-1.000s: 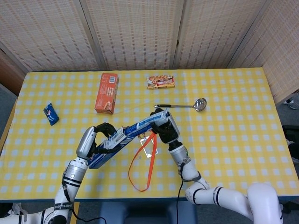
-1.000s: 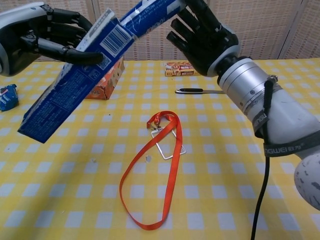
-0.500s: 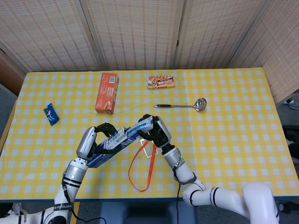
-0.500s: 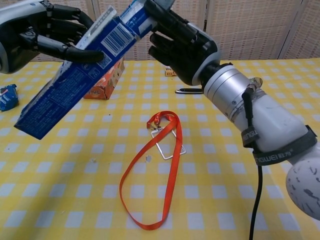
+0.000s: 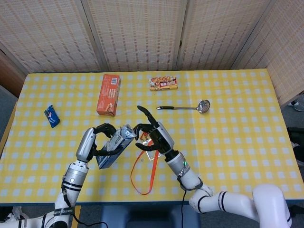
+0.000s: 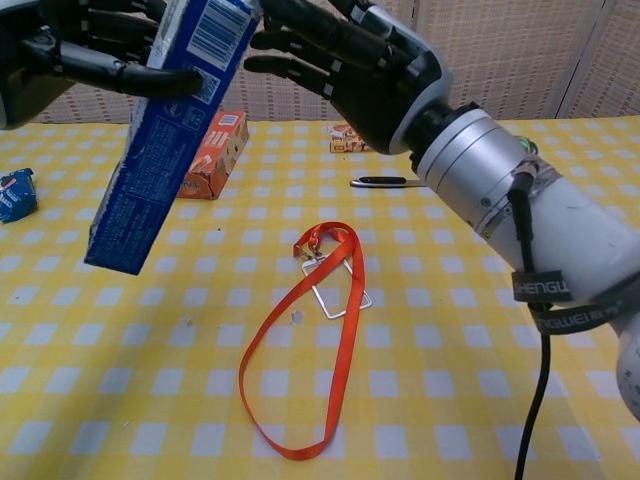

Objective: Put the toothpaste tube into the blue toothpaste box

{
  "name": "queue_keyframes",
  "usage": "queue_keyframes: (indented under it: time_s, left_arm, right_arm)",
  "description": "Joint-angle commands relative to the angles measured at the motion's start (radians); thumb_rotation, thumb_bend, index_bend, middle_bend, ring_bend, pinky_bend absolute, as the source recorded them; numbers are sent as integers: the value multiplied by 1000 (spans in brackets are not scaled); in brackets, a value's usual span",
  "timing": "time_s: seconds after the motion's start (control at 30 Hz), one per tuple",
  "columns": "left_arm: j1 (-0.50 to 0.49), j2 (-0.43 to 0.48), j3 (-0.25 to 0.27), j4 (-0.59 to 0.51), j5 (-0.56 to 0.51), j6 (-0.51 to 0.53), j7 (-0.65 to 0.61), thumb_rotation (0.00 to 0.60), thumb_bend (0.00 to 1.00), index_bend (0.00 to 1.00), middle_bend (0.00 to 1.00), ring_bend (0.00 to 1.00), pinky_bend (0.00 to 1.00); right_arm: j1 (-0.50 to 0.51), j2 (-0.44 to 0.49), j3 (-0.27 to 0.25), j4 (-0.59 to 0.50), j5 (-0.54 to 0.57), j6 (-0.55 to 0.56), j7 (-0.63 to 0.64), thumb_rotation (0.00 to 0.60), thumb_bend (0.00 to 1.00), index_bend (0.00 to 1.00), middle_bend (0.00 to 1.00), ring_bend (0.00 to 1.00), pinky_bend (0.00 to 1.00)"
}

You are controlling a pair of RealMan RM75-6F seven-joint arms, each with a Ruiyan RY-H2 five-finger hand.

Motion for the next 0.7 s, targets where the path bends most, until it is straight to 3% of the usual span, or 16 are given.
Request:
queue_keyframes:
  time_s: [0.03,0.27,0.4,0.53,0.7]
  left_arm:
    - [1,2,-2,2,-1,0,-3,600,176,547,680,509,531]
    - [4,11,-4,26,-5,-6,-14,600,176,548,680,510,531]
    - [7,31,-5,53,0,-8,-16,600,177,549,680,512,531]
    - [19,72,6,86,25,-10,-23,600,177,550,680,514,531]
    - [49,122,58,129,93,-4,-35,600,176,550,680,513,531]
  right_arm:
    - [-10,13,4,-5,-5,29,25,600,464,0,58,209,278]
    - [-33,58,-6,-27,-23,69,65,600,458,0,54,199,277]
    - [-61,108,-26,-49,-48,109,19,600,458,0,52,175,262]
    - [-97,192,-65,-59,-80,130,-107,600,458,0,48,148,228]
    - [-152,386,-139,-95,-115,106,-382,600,443,0,13,95,136]
